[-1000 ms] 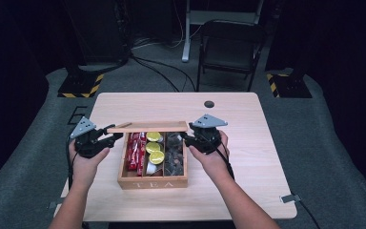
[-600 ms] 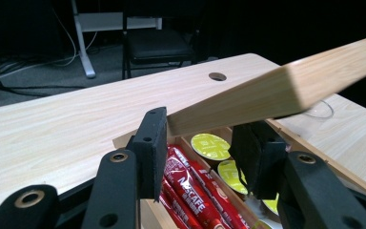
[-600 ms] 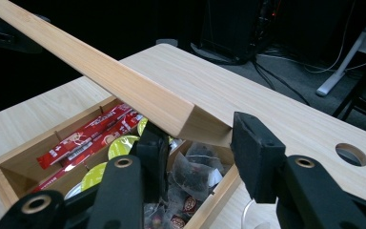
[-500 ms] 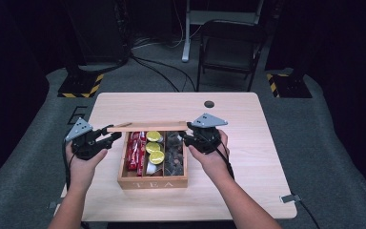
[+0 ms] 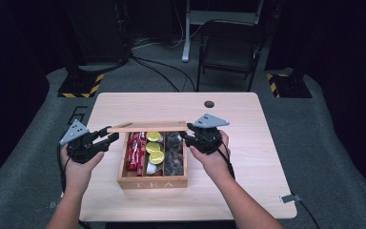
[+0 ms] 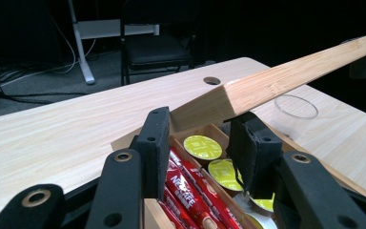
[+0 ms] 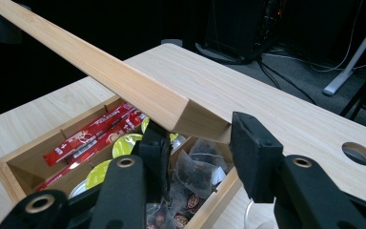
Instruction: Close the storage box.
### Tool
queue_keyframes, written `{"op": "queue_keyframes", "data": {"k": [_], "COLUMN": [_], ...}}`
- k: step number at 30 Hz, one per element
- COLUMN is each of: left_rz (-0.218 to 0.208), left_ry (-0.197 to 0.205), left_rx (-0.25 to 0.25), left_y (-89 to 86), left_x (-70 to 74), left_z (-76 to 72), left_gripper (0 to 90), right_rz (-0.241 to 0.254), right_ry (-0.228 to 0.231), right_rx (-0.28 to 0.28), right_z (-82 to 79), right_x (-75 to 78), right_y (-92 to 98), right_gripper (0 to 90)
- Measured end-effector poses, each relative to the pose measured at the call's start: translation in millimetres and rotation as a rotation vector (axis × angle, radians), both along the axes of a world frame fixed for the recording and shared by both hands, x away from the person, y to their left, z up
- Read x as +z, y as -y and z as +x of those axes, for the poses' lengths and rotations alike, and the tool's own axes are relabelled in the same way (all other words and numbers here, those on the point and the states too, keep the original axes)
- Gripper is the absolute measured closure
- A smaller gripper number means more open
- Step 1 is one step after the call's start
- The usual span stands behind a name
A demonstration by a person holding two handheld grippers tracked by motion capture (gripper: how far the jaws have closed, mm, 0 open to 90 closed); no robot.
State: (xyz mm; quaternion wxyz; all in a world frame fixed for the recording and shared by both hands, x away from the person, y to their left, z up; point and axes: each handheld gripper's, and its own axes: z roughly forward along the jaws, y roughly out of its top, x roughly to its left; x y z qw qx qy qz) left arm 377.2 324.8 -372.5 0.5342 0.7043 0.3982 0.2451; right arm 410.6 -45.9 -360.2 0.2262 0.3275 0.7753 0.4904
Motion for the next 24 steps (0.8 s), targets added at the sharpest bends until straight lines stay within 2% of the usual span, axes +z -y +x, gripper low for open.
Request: {"op": "queue_keyframes", "data": {"k": [7,12,15,16,19,24], "left_rz": [0.010,0.024,0.014,-0.006,-0.028,-0.006], "left_ry": [-0.025,-0.025,-0.018,-0.025,-0.035,-0.034], "left_rx": [0.005,-0.012,-0.015,-0.023,-0.026,-0.018], "left_y": [1.1,-1.3,-2.4,-4.1,-5.1,-4.2], "left_x": [0.9,-0.2,-3.1,-7.0,-11.9,-13.7], "left_z": [-2.2,-4.6,-7.9,-10.4,-13.1,-18.1], "left_gripper": [59.1,59.0,59.0,59.0,59.1,59.1], "right_rz": [0.016,0.019,0.026,0.028,0.010,0.009], "right_ry": [-0.002,-0.002,-0.001,-0.002,0.005,0.002], "right_rx": [0.020,0.026,0.036,0.031,0.037,0.040], "right_z": [-3.9,-8.1,-11.5,-13.1,-16.5,-19.9], "right_x": [-1.5,-1.5,-4.3,-5.6,-8.4,-12.4], "right_y": [3.7,4.6,6.2,6.2,6.2,6.4], "right_gripper": [59.1,59.0,58.9,58.9,58.9,58.6]}}
